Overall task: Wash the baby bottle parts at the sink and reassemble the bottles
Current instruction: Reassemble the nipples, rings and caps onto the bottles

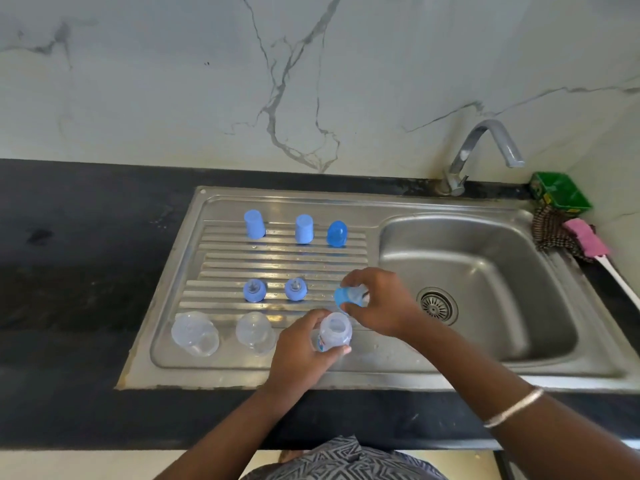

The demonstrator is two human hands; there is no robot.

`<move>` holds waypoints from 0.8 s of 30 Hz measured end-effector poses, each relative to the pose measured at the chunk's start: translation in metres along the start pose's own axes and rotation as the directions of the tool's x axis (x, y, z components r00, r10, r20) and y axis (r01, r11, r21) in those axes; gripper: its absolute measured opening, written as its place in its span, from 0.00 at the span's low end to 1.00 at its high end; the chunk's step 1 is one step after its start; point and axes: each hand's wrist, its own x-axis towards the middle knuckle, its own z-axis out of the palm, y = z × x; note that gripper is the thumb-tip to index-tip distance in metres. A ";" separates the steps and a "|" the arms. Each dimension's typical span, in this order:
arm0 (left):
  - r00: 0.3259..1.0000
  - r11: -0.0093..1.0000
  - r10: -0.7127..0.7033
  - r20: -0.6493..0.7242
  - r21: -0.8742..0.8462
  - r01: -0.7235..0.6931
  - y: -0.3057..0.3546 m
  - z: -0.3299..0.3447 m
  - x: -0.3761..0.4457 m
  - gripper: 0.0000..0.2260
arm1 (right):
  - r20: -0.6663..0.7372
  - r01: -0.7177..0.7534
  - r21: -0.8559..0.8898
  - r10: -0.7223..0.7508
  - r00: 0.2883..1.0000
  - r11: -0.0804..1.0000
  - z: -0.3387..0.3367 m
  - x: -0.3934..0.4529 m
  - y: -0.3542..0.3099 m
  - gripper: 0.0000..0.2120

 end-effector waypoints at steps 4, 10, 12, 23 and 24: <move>0.999 0.999 0.024 0.042 0.035 -0.025 -0.003 -0.005 0.005 0.24 | 0.080 0.125 -0.071 -0.120 0.990 0.990 -0.016 -0.022 -0.023 0.17; 0.996 0.999 0.049 0.080 0.003 -0.049 -0.006 -0.008 0.004 0.26 | 0.252 0.180 -0.250 -0.116 0.961 0.951 -0.007 -0.032 -0.044 0.18; 0.995 0.999 0.050 0.090 0.010 -0.051 -0.006 -0.009 0.006 0.26 | 0.274 0.181 -0.297 -0.098 0.957 0.937 -0.004 -0.033 -0.045 0.19; 0.995 0.996 0.058 0.077 0.068 -0.063 -0.002 -0.009 0.005 0.28 | 0.311 0.204 -0.356 -0.090 0.946 0.912 0.002 -0.031 -0.050 0.21; 0.996 0.996 0.057 0.072 0.067 -0.062 -0.002 -0.008 0.005 0.29 | 0.320 0.217 -0.356 -0.100 0.942 0.909 0.003 -0.031 -0.050 0.22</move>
